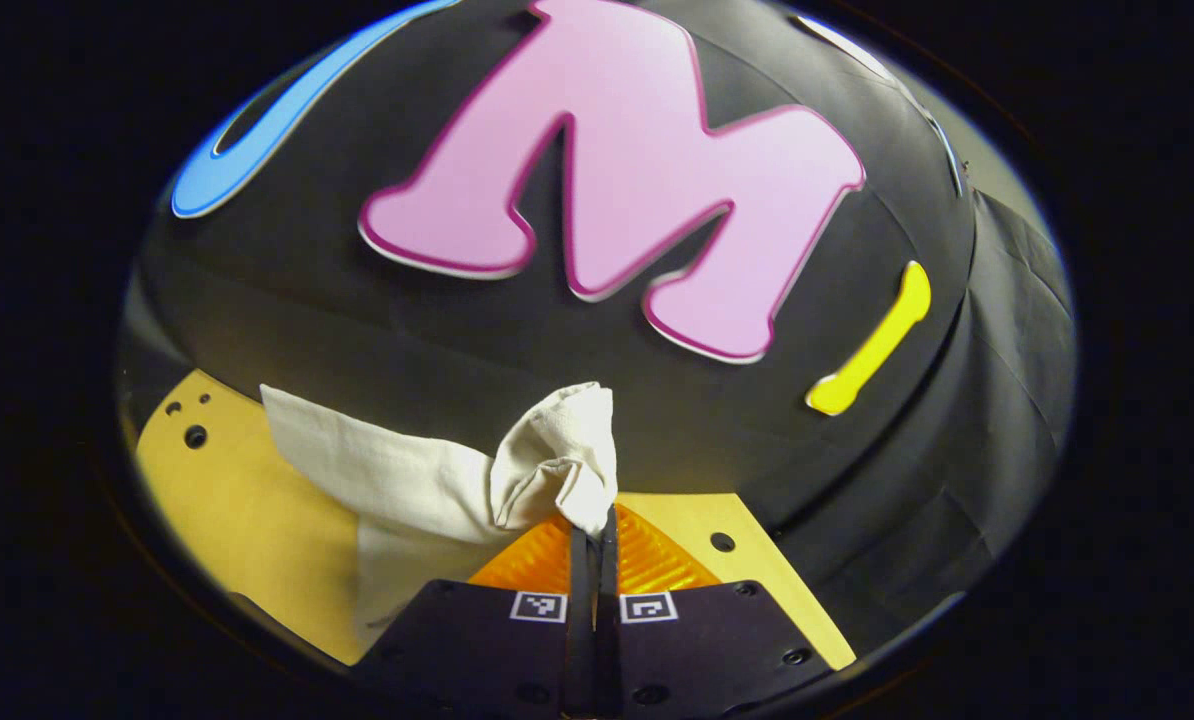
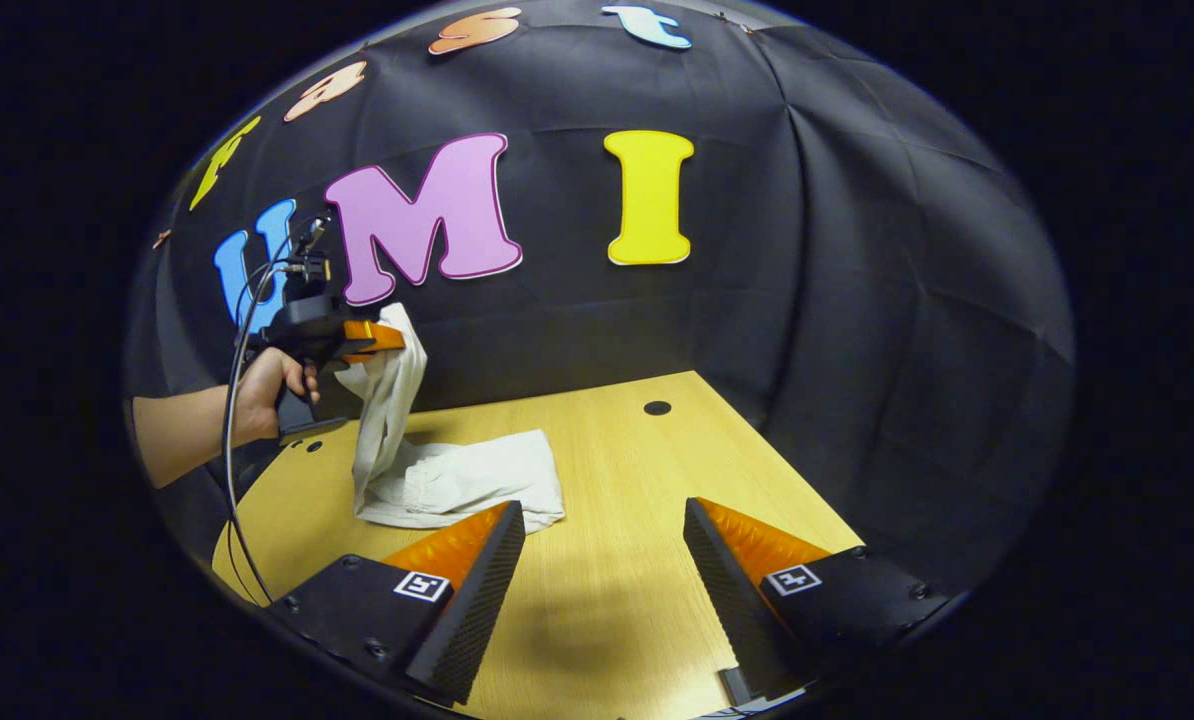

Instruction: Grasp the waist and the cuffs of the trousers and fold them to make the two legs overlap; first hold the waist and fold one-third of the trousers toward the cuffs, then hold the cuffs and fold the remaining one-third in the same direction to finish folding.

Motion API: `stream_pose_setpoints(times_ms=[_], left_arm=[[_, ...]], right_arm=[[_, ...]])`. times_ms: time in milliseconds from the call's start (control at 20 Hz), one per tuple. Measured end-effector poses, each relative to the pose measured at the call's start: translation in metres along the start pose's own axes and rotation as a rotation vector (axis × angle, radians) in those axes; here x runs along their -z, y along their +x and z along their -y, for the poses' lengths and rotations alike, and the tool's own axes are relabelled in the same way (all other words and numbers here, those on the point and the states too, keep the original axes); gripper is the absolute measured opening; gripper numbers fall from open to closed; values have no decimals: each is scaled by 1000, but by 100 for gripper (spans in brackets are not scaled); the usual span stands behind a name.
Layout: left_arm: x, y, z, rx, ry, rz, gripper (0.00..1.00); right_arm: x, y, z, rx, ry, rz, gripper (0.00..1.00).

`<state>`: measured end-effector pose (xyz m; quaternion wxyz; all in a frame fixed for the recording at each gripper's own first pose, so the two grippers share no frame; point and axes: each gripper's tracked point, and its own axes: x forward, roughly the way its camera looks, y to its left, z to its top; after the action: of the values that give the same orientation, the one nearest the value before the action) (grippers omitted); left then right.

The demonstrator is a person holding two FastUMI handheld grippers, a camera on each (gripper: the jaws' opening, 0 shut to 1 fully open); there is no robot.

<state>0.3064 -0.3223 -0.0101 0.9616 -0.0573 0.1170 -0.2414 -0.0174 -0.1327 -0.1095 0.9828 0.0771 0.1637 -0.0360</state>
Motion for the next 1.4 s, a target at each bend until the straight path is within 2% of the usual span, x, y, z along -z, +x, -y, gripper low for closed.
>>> stream_pose_setpoints(times_ms=[250, 450, 550, 650, 700, 800, 900, 1000, 1100, 1300, 1400], left_arm=[[59, 35, 40, 34, 13, -92, 5], [112, 55, 60, 16, 115, -215, 8], [123, 61, 54, 19, 154, -257, 14], [120, 64, 53, 28, 166, -264, 11], [113, 59, 51, 46, 155, -267, 21], [98, 52, 43, 68, 146, -261, 55], [86, 39, 40, 74, 150, -232, 55], [78, 21, 31, 80, 157, -205, 80], [71, -11, 22, 73, 176, -178, 91], [26, -85, -20, -5, 173, -49, 96], [7, -133, -42, -37, 229, 15, 96]], right_arm=[[2, -6, 8, 36, 18, -2, 98], [4, -8, 10, 53, 36, -5, 98], [4, -8, 10, 62, 47, 4, 98], [2, -8, 11, 77, 62, 24, 98], [2, -9, 12, 83, 72, 28, 98], [4, -11, 10, 83, 96, 28, 98], [2, -10, 10, 75, 95, 32, 98], [1, -10, 9, 62, 70, 36, 98], [-1, -10, 7, 41, 60, 40, 98], [-3, -16, -6, 0, 73, 57, 98], [-4, -18, -12, -9, 68, 58, 98]])
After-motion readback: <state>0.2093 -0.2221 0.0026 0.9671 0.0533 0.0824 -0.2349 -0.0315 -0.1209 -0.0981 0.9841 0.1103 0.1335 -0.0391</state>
